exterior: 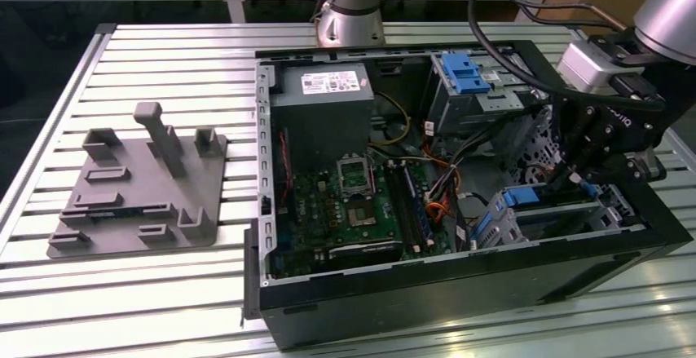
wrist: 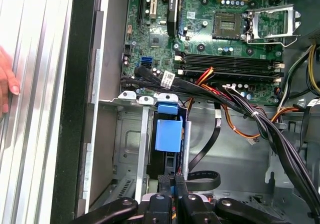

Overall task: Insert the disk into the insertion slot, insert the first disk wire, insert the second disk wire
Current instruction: 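Insert the second disk wire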

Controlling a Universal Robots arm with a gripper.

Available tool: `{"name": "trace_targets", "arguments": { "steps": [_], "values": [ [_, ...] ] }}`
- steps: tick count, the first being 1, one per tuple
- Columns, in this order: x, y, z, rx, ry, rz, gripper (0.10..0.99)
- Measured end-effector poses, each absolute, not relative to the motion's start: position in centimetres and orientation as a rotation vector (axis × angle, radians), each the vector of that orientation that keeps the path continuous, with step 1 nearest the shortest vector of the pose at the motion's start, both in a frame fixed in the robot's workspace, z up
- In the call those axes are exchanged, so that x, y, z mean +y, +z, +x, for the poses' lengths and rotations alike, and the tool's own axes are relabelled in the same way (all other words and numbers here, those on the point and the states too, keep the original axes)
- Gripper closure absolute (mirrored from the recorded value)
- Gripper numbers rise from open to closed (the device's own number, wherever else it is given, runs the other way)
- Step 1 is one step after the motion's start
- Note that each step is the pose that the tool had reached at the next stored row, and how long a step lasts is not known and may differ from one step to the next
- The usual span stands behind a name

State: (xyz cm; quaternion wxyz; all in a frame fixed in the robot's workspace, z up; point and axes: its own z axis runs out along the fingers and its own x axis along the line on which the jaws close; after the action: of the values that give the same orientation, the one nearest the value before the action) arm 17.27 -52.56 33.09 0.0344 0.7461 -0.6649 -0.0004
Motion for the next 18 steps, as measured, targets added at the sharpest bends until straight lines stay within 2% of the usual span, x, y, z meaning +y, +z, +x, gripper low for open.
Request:
{"name": "trace_targets", "arguments": {
  "steps": [12, 15, 17, 18],
  "values": [
    [-52.7, 33.1, 17.3, -2.044, -0.003, 2.296, 0.918],
    [-52.7, 34.1, 17.3, -2.044, -0.002, 2.295, 0.745],
    [-52.7, 35.0, 17.3, -2.044, -0.002, 2.295, 0.745],
    [-52.7, 35.5, 17.3, -2.044, -0.001, 2.295, 0.682]
  ]
}}
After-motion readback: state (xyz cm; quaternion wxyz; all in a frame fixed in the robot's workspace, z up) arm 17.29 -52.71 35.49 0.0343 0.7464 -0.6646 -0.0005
